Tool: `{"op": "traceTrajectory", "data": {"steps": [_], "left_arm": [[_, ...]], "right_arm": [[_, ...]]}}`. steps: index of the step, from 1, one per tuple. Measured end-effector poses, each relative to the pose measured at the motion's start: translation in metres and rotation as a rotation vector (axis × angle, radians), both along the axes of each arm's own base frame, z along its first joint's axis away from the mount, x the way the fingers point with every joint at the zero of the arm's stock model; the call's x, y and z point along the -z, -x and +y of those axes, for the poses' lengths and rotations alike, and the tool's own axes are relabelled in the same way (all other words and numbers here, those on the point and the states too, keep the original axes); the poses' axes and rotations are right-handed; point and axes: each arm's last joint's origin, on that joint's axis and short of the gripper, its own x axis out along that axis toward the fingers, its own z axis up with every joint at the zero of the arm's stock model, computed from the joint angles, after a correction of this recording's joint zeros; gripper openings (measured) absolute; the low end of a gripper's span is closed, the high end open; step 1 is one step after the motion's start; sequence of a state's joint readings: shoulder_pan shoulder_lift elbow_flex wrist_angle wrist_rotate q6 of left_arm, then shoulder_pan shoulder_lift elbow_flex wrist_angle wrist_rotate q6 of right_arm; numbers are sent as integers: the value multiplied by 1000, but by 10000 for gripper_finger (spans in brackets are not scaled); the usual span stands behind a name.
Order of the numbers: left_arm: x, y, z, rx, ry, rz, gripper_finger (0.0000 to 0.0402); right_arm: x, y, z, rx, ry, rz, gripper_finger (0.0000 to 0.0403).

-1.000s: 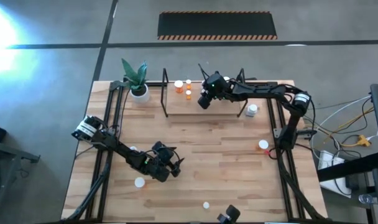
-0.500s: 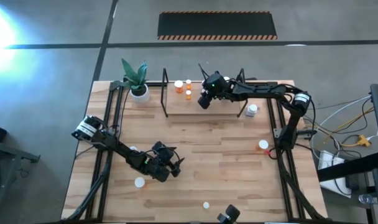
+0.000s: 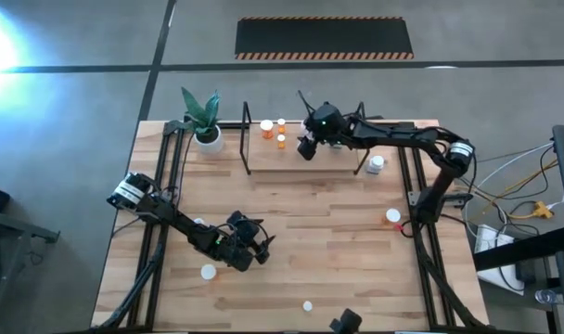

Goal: Pick and place medicine bottles onto shelf by color
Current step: Put the bottom transparent pill bottle on the shelf aligned with the transparent pill bottle

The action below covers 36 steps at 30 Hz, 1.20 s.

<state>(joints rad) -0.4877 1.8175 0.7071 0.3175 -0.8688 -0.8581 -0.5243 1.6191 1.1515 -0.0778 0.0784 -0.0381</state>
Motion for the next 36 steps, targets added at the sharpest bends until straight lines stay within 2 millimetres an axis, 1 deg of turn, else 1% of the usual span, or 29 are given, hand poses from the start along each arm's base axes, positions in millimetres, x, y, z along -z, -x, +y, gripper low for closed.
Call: {"op": "traceTrajectory", "data": {"steps": [4,6,8,12,14,18,22,28,31,36], "left_arm": [[0,0,0,0,3,-5,315],[0,0,0,0,3,-6,315],[-1,0,0,0,4,-7,315],[-1,-1,0,-1,7,-13,315],[-1,-1,0,-3,7,-14,315],[-2,-3,2,-12,10,-20,315],[-7,-10,10,-53,-12,-36,315],[-17,-25,25,-73,-91,-17,315],[-19,-29,31,-72,-124,2,315],[-20,-30,35,-70,-153,22,315]], "right_arm": [[-20,8,7,-9,19,-22,268],[-29,13,15,-42,37,4,263],[-32,17,22,-76,39,50,256],[-27,27,30,-149,16,195,242],[-22,31,33,-221,14,286,237],[-9,34,39,-387,47,462,231],[-3,31,45,-486,115,550,231],[-1,25,43,-576,274,658,231],[-1,17,39,-622,314,681,231],[7,-2,31,-692,346,729,231]]}}
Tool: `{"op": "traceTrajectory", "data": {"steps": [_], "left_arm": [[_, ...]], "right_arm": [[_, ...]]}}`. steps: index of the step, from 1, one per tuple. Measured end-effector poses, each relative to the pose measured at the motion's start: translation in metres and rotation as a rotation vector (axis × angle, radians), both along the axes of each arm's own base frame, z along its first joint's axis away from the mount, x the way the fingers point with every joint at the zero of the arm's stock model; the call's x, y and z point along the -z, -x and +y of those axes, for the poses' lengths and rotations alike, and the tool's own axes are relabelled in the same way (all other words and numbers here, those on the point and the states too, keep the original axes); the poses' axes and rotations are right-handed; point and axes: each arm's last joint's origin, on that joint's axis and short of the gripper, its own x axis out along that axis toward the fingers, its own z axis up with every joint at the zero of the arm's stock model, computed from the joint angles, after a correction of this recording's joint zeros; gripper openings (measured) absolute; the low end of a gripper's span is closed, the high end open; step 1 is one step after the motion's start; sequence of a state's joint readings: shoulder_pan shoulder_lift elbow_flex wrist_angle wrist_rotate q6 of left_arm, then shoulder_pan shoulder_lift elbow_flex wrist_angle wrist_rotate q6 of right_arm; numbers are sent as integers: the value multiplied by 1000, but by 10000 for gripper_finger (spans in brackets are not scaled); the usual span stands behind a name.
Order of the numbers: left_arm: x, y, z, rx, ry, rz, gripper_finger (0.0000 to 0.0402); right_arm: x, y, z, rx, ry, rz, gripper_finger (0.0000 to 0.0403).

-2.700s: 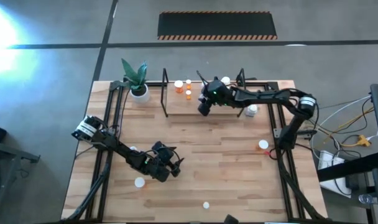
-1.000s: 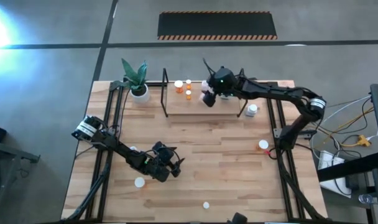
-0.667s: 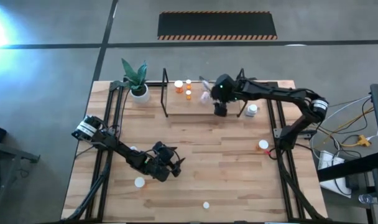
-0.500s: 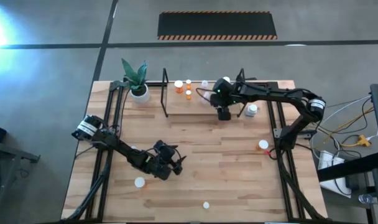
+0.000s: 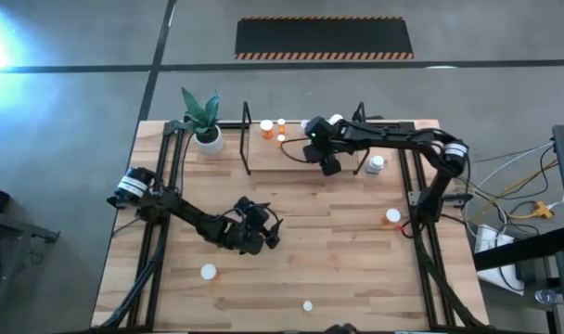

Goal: Pick and place medicine bottles onto shelf by color
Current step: Put the bottom transparent pill bottle on the shelf aligned with the transparent pill bottle

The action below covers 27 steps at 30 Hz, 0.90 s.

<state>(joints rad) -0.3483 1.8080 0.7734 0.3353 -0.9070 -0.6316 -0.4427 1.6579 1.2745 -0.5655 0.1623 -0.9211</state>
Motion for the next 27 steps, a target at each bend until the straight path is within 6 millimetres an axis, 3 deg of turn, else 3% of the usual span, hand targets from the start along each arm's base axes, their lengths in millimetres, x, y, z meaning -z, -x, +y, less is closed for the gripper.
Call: {"op": "traceTrajectory", "data": {"steps": [9,18,27], "left_arm": [[0,0,0,8,-15,14,315],[0,0,0,15,-10,16,315],[1,0,0,19,-3,14,315]], "right_arm": [[5,-22,-11,-150,10,206,231],[29,-33,-17,-221,7,329,228],[26,-31,-17,-220,17,335,170]]}}
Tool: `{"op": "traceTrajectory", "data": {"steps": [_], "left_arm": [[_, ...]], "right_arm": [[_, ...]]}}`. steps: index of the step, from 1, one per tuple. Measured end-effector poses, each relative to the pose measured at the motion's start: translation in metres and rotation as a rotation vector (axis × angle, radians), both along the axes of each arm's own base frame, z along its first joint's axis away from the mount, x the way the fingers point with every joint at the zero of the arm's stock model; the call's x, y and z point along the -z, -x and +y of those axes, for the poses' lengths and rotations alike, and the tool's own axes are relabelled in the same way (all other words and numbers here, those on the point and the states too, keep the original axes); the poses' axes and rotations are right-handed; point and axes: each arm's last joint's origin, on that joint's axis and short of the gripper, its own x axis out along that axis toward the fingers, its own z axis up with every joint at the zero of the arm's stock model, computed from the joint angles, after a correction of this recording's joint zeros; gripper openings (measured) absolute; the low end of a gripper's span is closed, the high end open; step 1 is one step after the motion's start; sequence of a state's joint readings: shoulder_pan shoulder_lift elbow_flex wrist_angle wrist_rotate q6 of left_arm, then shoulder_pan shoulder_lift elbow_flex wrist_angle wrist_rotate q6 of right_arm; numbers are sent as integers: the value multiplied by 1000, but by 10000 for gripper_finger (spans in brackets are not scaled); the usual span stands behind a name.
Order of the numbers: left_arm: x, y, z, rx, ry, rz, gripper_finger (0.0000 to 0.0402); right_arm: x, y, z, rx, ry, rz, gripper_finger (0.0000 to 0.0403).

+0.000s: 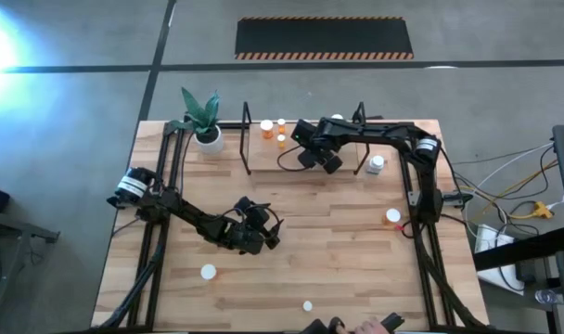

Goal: Pick and place medicine bottles onto shelf by color
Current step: Put the bottom transparent pill bottle on the shelf aligned with the transparent pill bottle

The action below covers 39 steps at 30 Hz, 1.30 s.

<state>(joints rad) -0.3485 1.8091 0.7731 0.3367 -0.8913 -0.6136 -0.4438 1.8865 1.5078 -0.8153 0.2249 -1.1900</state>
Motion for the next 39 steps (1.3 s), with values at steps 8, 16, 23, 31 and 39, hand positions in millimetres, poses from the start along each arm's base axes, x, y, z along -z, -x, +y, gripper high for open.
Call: {"op": "traceTrajectory", "data": {"steps": [8,16,23,31,39], "left_arm": [[0,0,0,0,0,1,315],[0,0,0,0,-1,3,315],[0,0,0,0,0,3,315],[0,0,0,0,1,1,315],[0,0,0,0,2,-1,315]], "right_arm": [[-1,-2,8,17,-31,-10,137],[-4,-13,36,35,-97,-67,108],[-23,-14,52,168,-107,-170,86],[-58,14,19,474,-68,-298,130],[-46,33,-12,494,-69,-186,205]]}}
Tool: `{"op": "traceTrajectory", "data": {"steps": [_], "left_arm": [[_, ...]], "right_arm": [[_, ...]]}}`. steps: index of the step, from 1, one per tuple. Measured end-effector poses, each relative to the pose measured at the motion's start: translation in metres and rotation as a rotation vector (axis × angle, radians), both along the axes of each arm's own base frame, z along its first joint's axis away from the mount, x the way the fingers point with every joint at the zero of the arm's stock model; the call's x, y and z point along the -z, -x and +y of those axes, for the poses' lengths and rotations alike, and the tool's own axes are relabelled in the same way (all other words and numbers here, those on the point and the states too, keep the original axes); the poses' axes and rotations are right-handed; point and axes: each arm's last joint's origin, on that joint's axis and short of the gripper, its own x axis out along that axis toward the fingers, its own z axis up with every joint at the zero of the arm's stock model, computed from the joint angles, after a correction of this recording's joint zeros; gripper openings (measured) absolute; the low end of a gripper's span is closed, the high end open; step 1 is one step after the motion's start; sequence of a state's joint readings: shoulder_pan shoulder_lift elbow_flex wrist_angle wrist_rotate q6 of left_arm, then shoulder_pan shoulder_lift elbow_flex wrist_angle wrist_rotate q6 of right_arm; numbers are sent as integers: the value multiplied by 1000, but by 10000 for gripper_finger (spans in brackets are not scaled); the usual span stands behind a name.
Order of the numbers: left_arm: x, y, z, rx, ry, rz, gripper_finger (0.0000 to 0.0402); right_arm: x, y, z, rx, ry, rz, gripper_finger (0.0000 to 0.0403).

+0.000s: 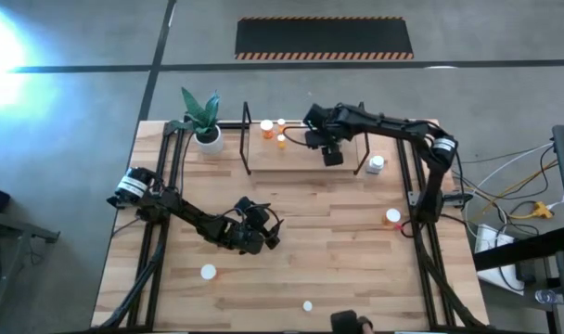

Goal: Pick and place medicine bottles onto shelf by color
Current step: Put the bottom transparent pill bottle on the shelf aligned with the transparent pill bottle

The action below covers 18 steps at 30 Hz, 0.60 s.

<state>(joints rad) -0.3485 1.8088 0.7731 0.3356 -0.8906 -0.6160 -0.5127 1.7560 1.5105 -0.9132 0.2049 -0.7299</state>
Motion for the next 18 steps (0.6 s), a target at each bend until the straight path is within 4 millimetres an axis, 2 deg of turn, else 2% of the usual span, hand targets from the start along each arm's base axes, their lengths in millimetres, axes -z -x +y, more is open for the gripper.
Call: {"op": "traceTrajectory", "data": {"steps": [5,13,18], "left_arm": [[0,0,0,-1,2,-2,315],[0,0,0,-1,3,-5,315],[0,0,0,4,10,-6,315]], "right_arm": [[13,0,-12,12,-15,27,220],[39,-3,-26,50,-38,59,220],[40,-5,-23,36,-67,46,204]]}}
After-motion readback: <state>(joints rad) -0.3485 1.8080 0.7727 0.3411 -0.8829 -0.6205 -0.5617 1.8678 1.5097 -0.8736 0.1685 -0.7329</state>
